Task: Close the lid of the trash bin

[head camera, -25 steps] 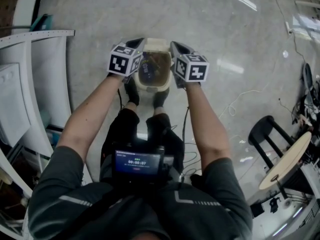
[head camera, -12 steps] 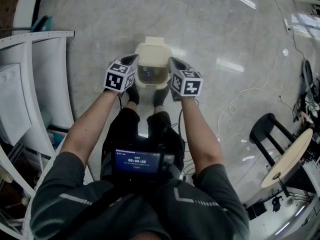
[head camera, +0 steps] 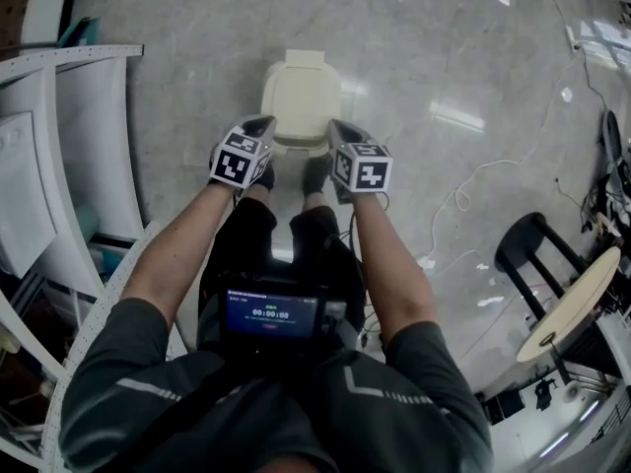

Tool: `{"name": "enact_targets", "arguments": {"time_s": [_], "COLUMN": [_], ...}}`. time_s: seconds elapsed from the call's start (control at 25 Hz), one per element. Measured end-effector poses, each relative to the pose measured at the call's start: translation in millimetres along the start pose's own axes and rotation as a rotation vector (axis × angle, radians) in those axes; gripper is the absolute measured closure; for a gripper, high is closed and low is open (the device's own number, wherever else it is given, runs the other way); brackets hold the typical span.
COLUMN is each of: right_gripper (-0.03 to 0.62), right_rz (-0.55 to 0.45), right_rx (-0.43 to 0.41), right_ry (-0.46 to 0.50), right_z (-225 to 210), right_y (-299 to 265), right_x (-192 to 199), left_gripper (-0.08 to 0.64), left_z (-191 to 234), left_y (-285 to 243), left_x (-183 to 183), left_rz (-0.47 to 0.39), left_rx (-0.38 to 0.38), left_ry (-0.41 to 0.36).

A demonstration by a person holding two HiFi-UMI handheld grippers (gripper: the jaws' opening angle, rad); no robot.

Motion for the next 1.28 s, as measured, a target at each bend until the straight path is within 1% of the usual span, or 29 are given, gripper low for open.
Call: {"name": "enact_targets", "arguments": {"time_s": [0.36,0.56,0.68,0.76,0.88,0.96,1.16,1.28], "right_gripper": [0.598,0.598,0.598,0.598,0.598,0.598,0.598,0.598], "right_rz": [0.082,0.144,0.171,0.181,0.202,0.214,0.238,0.246], "right_rx": [0.009,0.021,0.025,0.029,0.033,0.034,0.049,0.057], "right_ry": [-0.041,-0.039,-0.034,-0.042,-0.065,-0.063,-0.047,-0.049], "right_z": [-3,-7,-9,-12,-16,-18,-23,-23], "right_y": [-5,-13,-20,-26,-32,-37,-45,-49], "right_x": [49,78,89,95,106,112,120,124], "left_gripper": [0.565,0.566,0.565,0.565,0.565,0.565,0.565,0.565], "left_z": [-5,-4,-1,0,-1,0,0,2], "left_y": [-8,-21,-28,-33,-38,-41,-50,-52], "left_x": [47,76,89,95,106,114,125,129], "left_rz": [0.076,0.142,0.178,0.187,0.189,0.196,0.213,0.219], "left_rx": [0.009,0.017,0.02,0.022,0.011,-0.003,-0.031,-0.029], "left_ry": [0.02,0.031,0.02,0.024,0.071,0.089,0.049,0.059]}}
Point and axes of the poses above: the fingertips, and each gripper's own axes: y backward along the fingers, z to its left, x out of its underside, the point moved 5 cm from there along y, backward along the fingers, and after that the axes turned 10 degrees about -z, right-handed, at the moved point
